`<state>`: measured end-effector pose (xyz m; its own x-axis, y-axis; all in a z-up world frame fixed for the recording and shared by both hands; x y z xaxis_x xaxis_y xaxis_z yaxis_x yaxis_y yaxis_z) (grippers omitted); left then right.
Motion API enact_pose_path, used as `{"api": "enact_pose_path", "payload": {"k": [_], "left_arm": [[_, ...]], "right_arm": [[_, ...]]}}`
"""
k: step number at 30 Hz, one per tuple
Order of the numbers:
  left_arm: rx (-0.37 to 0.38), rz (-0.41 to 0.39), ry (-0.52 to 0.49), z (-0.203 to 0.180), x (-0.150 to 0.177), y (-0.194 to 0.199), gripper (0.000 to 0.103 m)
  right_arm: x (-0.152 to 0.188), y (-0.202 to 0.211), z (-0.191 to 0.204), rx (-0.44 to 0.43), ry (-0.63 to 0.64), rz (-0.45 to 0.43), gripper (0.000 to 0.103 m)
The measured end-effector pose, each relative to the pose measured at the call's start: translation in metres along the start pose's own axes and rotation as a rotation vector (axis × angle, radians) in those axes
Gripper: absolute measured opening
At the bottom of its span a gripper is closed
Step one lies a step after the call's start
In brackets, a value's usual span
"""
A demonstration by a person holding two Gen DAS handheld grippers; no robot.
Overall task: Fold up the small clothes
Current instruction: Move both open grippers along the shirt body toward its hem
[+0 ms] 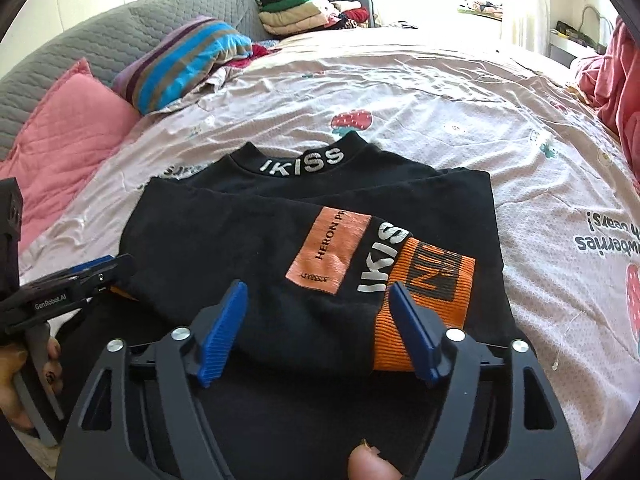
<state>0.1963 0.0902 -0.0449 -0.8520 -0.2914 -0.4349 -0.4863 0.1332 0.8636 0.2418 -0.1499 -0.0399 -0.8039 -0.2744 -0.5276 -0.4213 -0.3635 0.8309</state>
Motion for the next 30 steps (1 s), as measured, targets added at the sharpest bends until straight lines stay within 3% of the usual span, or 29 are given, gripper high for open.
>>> {"api": "enact_pose_path", "payload": {"k": [5,16,21,25,30], "left_arm": [[0.011,-0.013,0.000,-0.002,0.002,0.008,0.064],[-0.002,-0.061,0.002,-0.005,0.003,0.028,0.078],[-0.006,-0.082,0.003,-0.006,0.004,0.039,0.083],[-0.017,-0.097,0.002,-0.008,0.005,0.046,0.093],[-0.015,-0.109,0.004,-0.010,0.007,0.053,0.093]], "right_arm": [[0.000,0.008,0.002,-0.004,-0.002,-0.022,0.084],[0.001,0.022,0.003,-0.004,-0.010,-0.060,0.096],[-0.001,0.030,0.003,-0.008,-0.015,-0.080,0.098],[-0.001,0.035,0.003,-0.012,-0.015,-0.094,0.098],[-0.001,0.044,0.005,-0.015,-0.011,-0.110,0.098]]}}
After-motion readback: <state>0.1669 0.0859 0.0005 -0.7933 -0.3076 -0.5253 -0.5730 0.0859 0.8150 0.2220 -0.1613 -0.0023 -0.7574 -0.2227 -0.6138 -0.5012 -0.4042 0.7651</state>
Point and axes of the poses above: each gripper's, at about its wrist camera, not at the fingertips, and y roughly against the way its jaws point, z to its left, x to its underside, the point moved 4 cm from there along -y, roughly the way its jaws point, and after that the axes turned 9 degrees about z, right-handed, at the moved point
